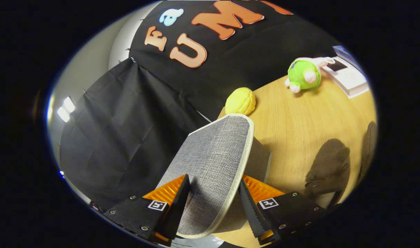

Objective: Open the storage box then place both shoes into the box .Put the left shoe in first, then the right shoe, with the right side of both shoes facing outward in a uniform manner.

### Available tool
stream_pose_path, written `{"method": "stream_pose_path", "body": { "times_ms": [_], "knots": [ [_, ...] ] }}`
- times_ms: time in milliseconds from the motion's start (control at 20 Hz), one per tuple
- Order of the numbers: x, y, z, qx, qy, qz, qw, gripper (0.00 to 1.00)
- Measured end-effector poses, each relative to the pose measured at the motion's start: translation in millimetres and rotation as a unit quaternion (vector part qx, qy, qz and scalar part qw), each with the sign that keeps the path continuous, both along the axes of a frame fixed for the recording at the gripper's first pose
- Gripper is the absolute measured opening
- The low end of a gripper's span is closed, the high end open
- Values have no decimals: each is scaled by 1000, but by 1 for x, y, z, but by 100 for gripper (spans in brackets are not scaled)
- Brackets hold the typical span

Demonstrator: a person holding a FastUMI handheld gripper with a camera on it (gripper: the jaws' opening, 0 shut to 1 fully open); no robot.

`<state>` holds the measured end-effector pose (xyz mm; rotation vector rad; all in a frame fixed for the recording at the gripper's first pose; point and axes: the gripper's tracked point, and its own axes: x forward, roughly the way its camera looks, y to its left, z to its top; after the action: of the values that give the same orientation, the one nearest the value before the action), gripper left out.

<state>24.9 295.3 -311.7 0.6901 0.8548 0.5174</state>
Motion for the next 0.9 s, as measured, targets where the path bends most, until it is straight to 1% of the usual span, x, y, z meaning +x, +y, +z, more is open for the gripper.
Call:
{"method": "stream_pose_path", "body": {
  "times_ms": [50, 100, 150, 200, 250, 350, 450, 500, 550, 600, 650, 700, 750, 800, 900],
  "knots": [
    [-2, -6, 4, -23, -17, 6, 1000, 81],
    [-1, -8, 7, -43, -32, 8, 999, 79],
    [-2, -8, 11, -55, -39, 15, 998, 79],
    [-3, -9, 14, -54, -38, 20, 998, 76],
    [-4, -6, 21, -39, -34, 24, 998, 75],
    [-2, -5, 35, 5, -22, 20, 1000, 75],
    [-1, -2, 41, 38, -12, 17, 999, 75],
    [0, -1, 39, 43, -6, 18, 999, 71],
    [2, -2, 31, 40, 6, 15, 999, 66],
    [3, -4, 23, 36, 16, 10, 999, 55],
    [2, -5, 17, 37, 23, 9, 999, 50],
    [2, -5, 12, 34, 33, 5, 999, 37],
    [2, -5, 14, 45, 42, -2, 998, 30],
    [4, -4, 16, 50, 49, -4, 998, 20],
    [2, -1, 17, 52, 68, 4, 996, 14]
  ]
}}
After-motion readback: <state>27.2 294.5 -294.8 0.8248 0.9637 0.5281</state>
